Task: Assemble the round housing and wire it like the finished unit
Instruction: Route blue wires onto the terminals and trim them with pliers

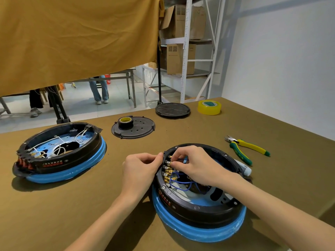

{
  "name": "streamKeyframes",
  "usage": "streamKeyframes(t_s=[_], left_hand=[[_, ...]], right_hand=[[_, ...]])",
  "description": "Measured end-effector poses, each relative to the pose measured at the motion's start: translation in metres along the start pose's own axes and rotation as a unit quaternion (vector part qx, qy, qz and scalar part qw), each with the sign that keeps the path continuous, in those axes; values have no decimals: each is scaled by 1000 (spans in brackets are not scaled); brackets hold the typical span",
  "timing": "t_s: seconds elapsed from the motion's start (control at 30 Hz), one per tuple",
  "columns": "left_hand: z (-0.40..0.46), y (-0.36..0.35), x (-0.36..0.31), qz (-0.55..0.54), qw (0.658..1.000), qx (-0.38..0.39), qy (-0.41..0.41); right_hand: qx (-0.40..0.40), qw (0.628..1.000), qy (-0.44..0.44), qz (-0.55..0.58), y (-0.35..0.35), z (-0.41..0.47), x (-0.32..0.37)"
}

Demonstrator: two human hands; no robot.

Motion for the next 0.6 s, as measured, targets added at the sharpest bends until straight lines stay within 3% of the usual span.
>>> streamKeyframes(t_s=[0.6], left_hand=[[-5, -1, -6, 2, 1000, 5, 4]], right_hand=[[-13, 999, -28, -13, 0, 1, 1]])
Point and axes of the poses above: each hand's wrist, its own z-axis towards the middle knuckle, its own y-axis out of the back of the hand, x = y × z, the point moved 9 cm from there along z, towards the middle knuckle, and after that the axes turned 4 degrees about x, right-handed, at the moved point
